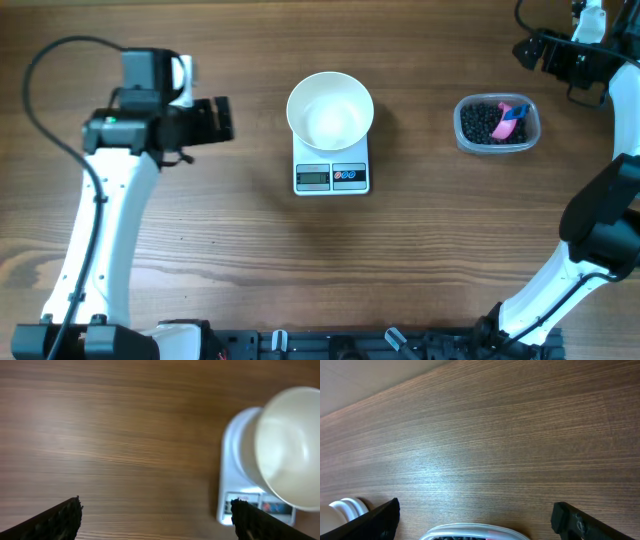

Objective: Scoop item into bowl and weigh 150g on scale
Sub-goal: 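Retract the left arm away from the scale to the left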

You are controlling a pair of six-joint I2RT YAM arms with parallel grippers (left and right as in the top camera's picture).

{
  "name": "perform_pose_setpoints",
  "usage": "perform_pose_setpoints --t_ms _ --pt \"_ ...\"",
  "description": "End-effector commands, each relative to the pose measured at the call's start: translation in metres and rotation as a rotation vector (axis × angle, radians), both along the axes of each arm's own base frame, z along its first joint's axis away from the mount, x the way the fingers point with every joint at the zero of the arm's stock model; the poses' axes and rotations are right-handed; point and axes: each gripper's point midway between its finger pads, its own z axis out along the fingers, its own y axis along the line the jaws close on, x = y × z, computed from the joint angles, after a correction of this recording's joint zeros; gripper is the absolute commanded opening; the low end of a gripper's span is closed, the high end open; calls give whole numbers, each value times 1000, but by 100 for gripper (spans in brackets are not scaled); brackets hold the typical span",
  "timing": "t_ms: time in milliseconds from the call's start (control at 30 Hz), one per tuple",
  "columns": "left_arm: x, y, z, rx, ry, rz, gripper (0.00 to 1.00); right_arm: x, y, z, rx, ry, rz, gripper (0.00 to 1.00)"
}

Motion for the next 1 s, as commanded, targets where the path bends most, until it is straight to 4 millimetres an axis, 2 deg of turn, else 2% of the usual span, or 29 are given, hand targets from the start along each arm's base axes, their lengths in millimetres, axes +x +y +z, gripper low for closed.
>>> perform_pose_setpoints --t_ms 0,133,267,333,767,900,967 --pt "15 41 11 23 -78 118 100 4 0 0 -7 -4 1 100" --pt "36 85 16 98 -159 236 100 4 0 0 -7 -4 1 100" --pt "54 103 8 112 -187 274 100 4 0 0 -7 -4 1 100" --pt "60 109 -4 112 -172 285 100 4 0 0 -7 -4 1 100" --pt "73 118 -102 152 38 251 100 4 0 0 -7 -4 1 100" --pt "71 116 -109 145 58 253 100 4 0 0 -7 -4 1 100" --pt "71 109 -110 109 61 230 100 4 0 0 -7 -4 1 100"
